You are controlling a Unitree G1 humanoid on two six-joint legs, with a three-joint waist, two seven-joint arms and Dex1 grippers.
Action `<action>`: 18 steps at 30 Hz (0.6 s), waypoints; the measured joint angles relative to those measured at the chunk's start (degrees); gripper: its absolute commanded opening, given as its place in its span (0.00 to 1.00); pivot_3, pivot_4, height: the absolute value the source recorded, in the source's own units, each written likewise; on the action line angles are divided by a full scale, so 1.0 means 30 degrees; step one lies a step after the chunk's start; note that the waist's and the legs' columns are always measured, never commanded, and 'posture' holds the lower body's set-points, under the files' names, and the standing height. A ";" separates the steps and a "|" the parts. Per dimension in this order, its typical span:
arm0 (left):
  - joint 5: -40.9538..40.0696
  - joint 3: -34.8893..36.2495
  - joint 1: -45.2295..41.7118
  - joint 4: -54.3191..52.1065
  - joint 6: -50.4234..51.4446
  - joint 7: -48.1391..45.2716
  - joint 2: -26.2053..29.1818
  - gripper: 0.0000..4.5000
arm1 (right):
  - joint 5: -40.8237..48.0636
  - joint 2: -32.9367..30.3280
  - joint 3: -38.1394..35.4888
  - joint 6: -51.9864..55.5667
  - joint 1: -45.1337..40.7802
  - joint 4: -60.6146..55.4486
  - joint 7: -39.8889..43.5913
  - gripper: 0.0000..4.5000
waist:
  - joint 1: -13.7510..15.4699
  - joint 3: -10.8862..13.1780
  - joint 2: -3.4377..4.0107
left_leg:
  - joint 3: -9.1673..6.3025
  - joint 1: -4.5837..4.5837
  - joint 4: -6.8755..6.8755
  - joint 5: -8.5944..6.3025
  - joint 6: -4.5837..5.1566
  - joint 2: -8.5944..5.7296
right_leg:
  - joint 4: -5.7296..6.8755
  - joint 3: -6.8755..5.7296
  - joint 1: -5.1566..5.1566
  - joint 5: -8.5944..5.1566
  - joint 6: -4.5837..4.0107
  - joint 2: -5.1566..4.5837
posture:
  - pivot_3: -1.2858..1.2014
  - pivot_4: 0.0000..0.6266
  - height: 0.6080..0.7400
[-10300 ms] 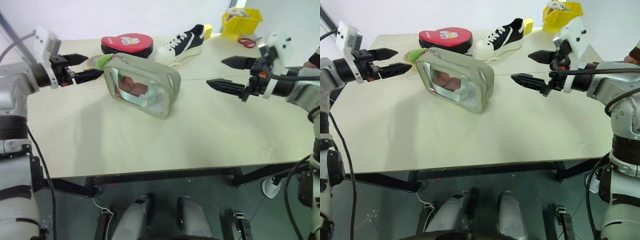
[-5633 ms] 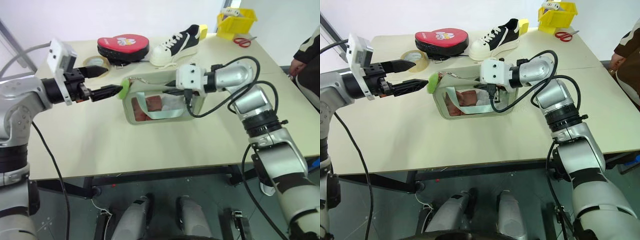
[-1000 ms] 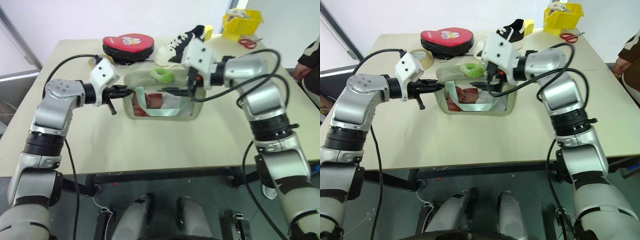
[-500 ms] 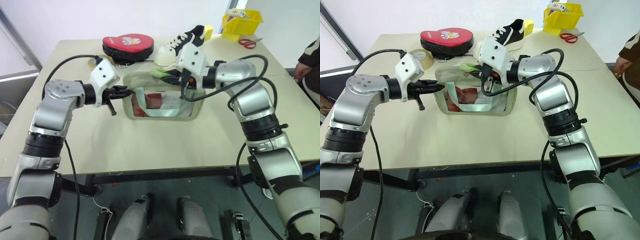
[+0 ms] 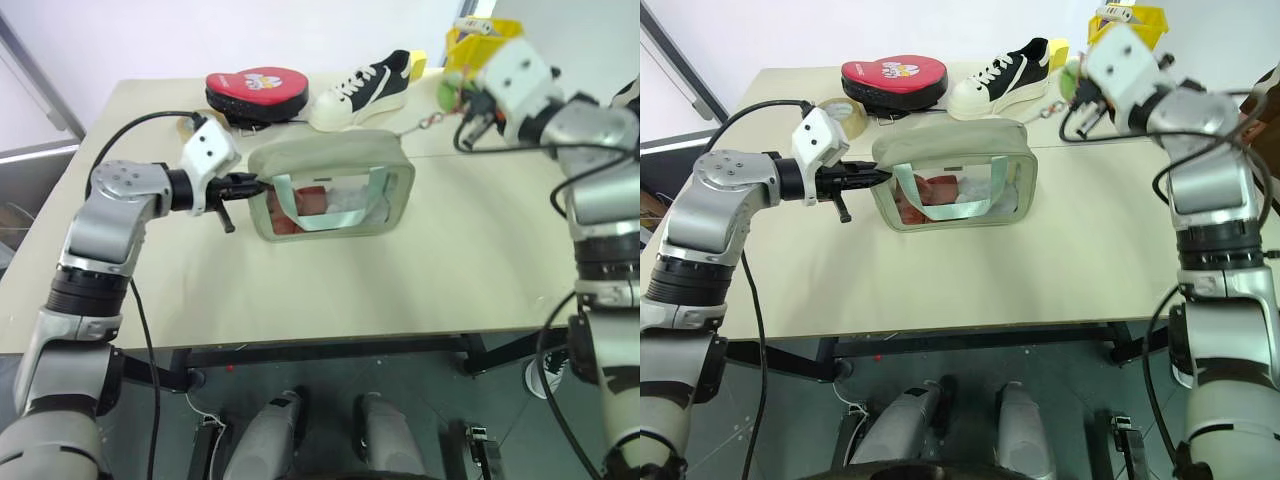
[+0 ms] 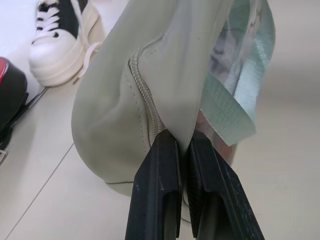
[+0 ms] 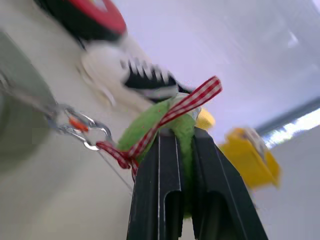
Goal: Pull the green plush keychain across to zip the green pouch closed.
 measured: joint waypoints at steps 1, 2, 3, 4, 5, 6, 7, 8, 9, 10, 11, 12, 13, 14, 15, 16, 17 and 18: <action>-0.0001 -0.0015 -0.0022 0.0005 0.0003 -0.0002 -0.0042 0.00 | -0.0267 0.0027 0.0001 -0.0403 0.0617 0.0182 -0.0602 0.01 | -0.0033 0.0000 0.0000 | 0.0000 0.0001 -0.0001 0.0000 0.0000 0.0002 | -0.0001 0.0001 0.0002 0.0001 0.0001 0.0001 | 0.52 0.24 1.00; -0.0002 -0.0024 -0.0027 0.0013 0.0009 -0.0006 -0.0047 0.00 | -0.0432 0.0203 -0.0024 -0.0688 0.1343 0.0572 -0.1280 0.01 | -0.0062 0.0000 0.0000 | 0.0000 0.0005 -0.0003 0.0001 -0.0001 0.0003 | 0.0000 0.0005 0.0002 0.0003 0.0006 0.0003 | 0.52 0.24 1.00; 0.0000 -0.0028 -0.0033 0.0022 0.0022 -0.0008 -0.0062 0.00 | -0.0485 0.0493 -0.0039 -0.0807 0.1832 0.0837 -0.1752 0.01 | -0.0075 0.0000 -0.0001 | 0.0000 0.0009 0.0000 0.0002 0.0000 0.0007 | 0.0002 0.0006 0.0005 0.0003 0.0005 0.0006 | 0.52 0.24 1.00; 0.0006 -0.0030 -0.0040 0.0069 0.0053 -0.0008 -0.0073 0.00 | -0.0508 0.1189 -0.0136 -0.0846 0.2503 0.1242 -0.2444 0.01 | -0.0101 -0.0004 -0.0005 | -0.0001 0.0023 -0.0001 0.0003 0.0002 0.0012 | 0.0005 0.0007 0.0017 0.0004 0.0006 0.0013 | 0.52 0.24 1.00; 0.0010 -0.0030 -0.0065 0.0106 0.0080 -0.0008 -0.0099 0.00 | -0.0489 0.1784 -0.0127 -0.0809 0.3027 0.1561 -0.2822 0.01 | -0.0100 -0.0003 -0.0004 | -0.0001 0.0027 0.0000 0.0005 0.0000 0.0012 | 0.0009 0.0007 0.0019 0.0007 0.0010 0.0016 | 0.52 0.24 1.00; 0.0018 -0.0026 -0.0095 0.0196 0.0103 -0.0007 -0.0115 0.00 | -0.0328 0.2680 -0.0219 -0.0679 0.3532 0.1959 -0.3281 0.01 | -0.0109 -0.0004 -0.0002 | -0.0002 0.0029 0.0002 0.0008 -0.0003 0.0013 | 0.0016 0.0010 0.0019 0.0020 0.0031 0.0020 | 0.52 0.24 1.00; 0.0021 -0.0028 -0.0116 0.0221 0.0119 -0.0004 -0.0125 0.00 | -0.0115 0.3520 -0.0282 -0.0451 0.3883 0.2202 -0.3592 0.01 | -0.0125 -0.0004 -0.0001 | -0.0003 0.0028 0.0002 0.0013 -0.0010 0.0015 | 0.0017 0.0013 0.0016 0.0024 0.0026 0.0023 | 0.52 0.24 1.00; 0.0020 -0.0032 -0.0131 0.0219 0.0130 -0.0007 -0.0142 0.00 | 0.0145 0.4265 -0.0277 -0.0236 0.4148 0.2415 -0.3792 0.01 | -0.0121 -0.0003 0.0002 | -0.0002 0.0029 0.0004 0.0016 -0.0012 0.0014 | 0.0023 0.0015 0.0015 0.0026 0.0025 0.0026 | 0.52 0.24 1.00; 0.0021 -0.0028 -0.0129 0.0223 0.0149 -0.0010 -0.0142 0.00 | 0.0336 0.4899 -0.0298 0.0018 0.4290 0.2521 -0.3978 0.01 | -0.0111 -0.0002 0.0004 | -0.0003 0.0028 0.0004 0.0017 -0.0015 0.0013 | 0.0023 0.0014 0.0013 0.0026 0.0025 0.0026 | 0.52 0.24 1.00; 0.0019 -0.0029 -0.0128 0.0222 0.0175 -0.0010 -0.0142 0.00 | 0.0607 0.5550 -0.0398 0.0315 0.4339 0.2551 -0.4144 0.01 | -0.0113 -0.0002 0.0004 | -0.0004 0.0028 0.0004 0.0018 -0.0016 0.0014 | 0.0023 0.0012 0.0016 0.0026 0.0026 0.0029 | 0.52 0.24 1.00; 0.0016 -0.0031 -0.0127 0.0206 0.0185 -0.0011 -0.0143 0.00 | 0.0870 0.6040 -0.0417 0.0548 0.4350 0.2537 -0.4191 0.01 | -0.0108 -0.0003 0.0004 | -0.0006 0.0029 0.0005 0.0018 -0.0016 0.0013 | 0.0022 0.0011 0.0016 0.0027 0.0027 0.0037 | 0.52 0.24 1.00; 0.0017 -0.0031 -0.0126 0.0203 0.0210 -0.0010 -0.0142 0.00 | 0.1081 0.6413 -0.0437 0.0802 0.4384 0.2502 -0.4160 0.01 | -0.0100 -0.0003 0.0004 | -0.0007 0.0030 0.0006 0.0018 -0.0017 0.0013 | 0.0022 0.0008 0.0019 0.0027 0.0027 0.0053 | 0.52 0.24 1.00; 0.0019 -0.0022 -0.0122 0.0203 0.0250 0.0008 -0.0134 0.00 | 0.1328 0.6670 -0.0453 0.1127 0.4523 0.2330 -0.4016 0.01 | -0.0094 -0.0003 0.0003 | -0.0012 0.0031 0.0006 0.0017 -0.0016 0.0013 | 0.0021 0.0008 0.0021 0.0027 0.0027 0.0061 | 0.52 0.24 1.00; 0.0017 -0.0022 -0.0116 0.0183 0.0292 0.0013 -0.0130 0.00 | 0.1595 0.6777 -0.0448 0.1412 0.4732 0.2154 -0.3704 0.01 | -0.0094 -0.0004 0.0003 | -0.0011 0.0032 0.0005 0.0017 -0.0016 0.0013 | 0.0019 0.0006 0.0024 0.0027 0.0027 0.0067 | 0.52 0.24 1.00; 0.0012 -0.0021 -0.0100 0.0146 0.0363 0.0012 -0.0130 0.00 | 0.1851 0.6891 -0.0430 0.1721 0.4956 0.1911 -0.3319 0.01 | -0.0092 -0.0005 0.0002 | -0.0012 0.0033 0.0006 0.0016 -0.0016 0.0013 | 0.0018 0.0005 0.0027 0.0027 0.0027 0.0071 | 0.52 0.24 1.00; 0.0014 -0.0019 -0.0097 0.0114 0.0412 0.0014 -0.0128 0.00 | 0.2013 0.6977 -0.0426 0.1875 0.5114 0.1775 -0.3077 0.01 | -0.0093 -0.0005 0.0002 | -0.0012 0.0036 0.0007 0.0016 -0.0017 0.0014 | 0.0019 0.0003 0.0029 0.0027 0.0028 0.0073 | 0.52 0.24 1.00; 0.0016 -0.0017 -0.0046 -0.0009 0.0473 0.0030 -0.0125 0.00 | 0.2147 0.6946 -0.0396 0.2104 0.5299 0.1480 -0.2672 0.01 | -0.0096 -0.0008 0.0007 | -0.0012 0.0039 0.0007 0.0016 -0.0016 0.0014 | 0.0019 0.0000 0.0031 0.0027 0.0027 0.0073 | 0.52 0.24 1.00; 0.0015 -0.0008 0.0026 -0.0120 0.0506 0.0052 -0.0125 0.00 | 0.2214 0.6838 -0.0392 0.2258 0.5431 0.1226 -0.2349 0.01 | -0.0109 -0.0010 0.0006 | -0.0012 0.0049 0.0007 0.0015 -0.0016 0.0015 | 0.0020 -0.0002 0.0040 0.0027 0.0027 0.0075 | 0.52 0.24 1.00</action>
